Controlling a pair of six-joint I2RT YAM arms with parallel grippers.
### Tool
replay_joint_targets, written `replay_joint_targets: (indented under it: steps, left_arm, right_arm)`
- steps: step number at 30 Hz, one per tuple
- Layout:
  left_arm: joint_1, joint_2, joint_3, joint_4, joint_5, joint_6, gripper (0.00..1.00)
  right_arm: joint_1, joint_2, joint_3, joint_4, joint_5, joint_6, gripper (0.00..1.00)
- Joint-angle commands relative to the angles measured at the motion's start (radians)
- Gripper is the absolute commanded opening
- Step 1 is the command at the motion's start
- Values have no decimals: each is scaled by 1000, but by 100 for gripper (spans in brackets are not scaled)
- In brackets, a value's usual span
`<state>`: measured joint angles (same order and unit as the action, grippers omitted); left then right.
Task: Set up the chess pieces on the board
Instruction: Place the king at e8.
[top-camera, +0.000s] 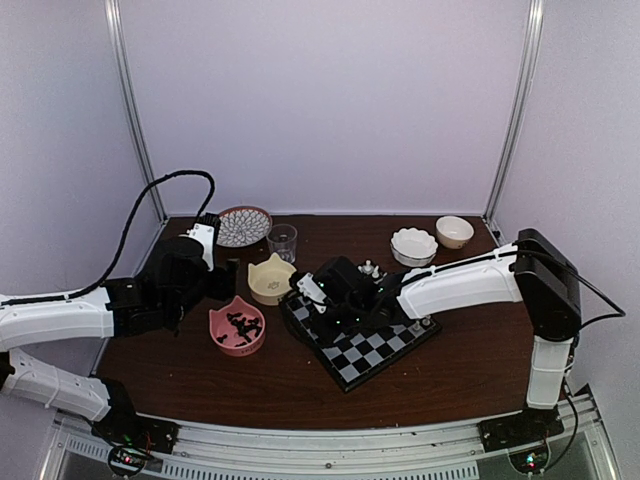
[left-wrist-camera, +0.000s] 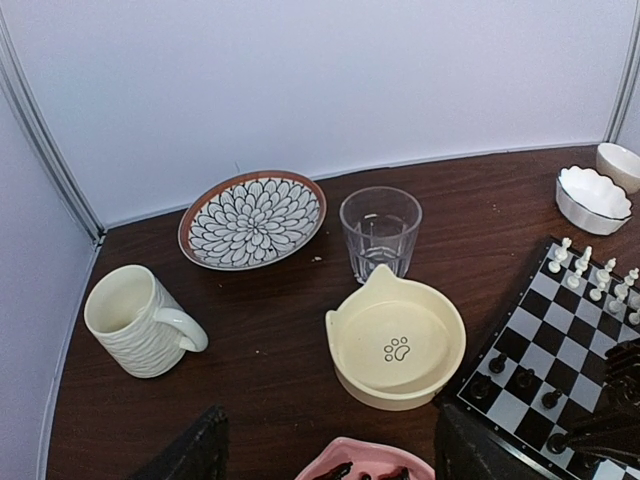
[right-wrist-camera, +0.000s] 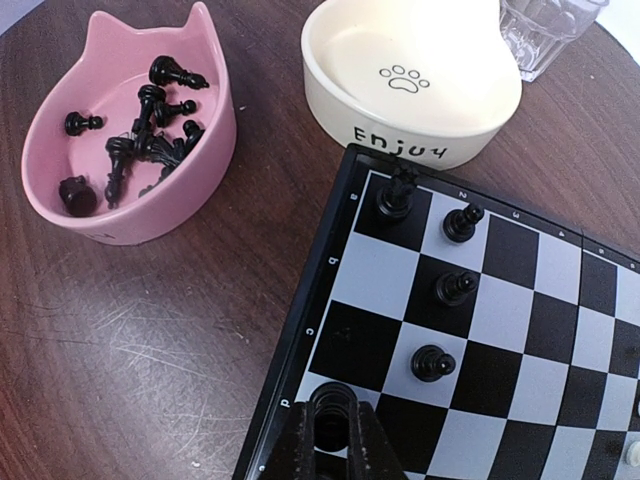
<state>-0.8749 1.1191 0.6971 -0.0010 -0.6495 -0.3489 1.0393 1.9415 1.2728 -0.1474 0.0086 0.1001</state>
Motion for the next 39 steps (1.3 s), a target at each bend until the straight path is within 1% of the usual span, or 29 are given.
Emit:
replay_joint_targets:
  steps: [1, 14, 18, 39]
  left_arm:
    - [5, -3, -1, 39, 11, 13, 70]
    - [5, 0, 2, 38, 14, 14, 70]
    - [4, 0, 2, 36, 17, 14, 70]
    - [4, 3, 4, 33, 22, 16, 70]
  right_arm:
    - [7, -32, -2, -5, 19, -8, 0]
    - [8, -45, -14, -6, 19, -7, 0]
    - [7, -42, -14, -6, 22, -6, 2]
    - [7, -33, -15, -24, 42, -7, 7]
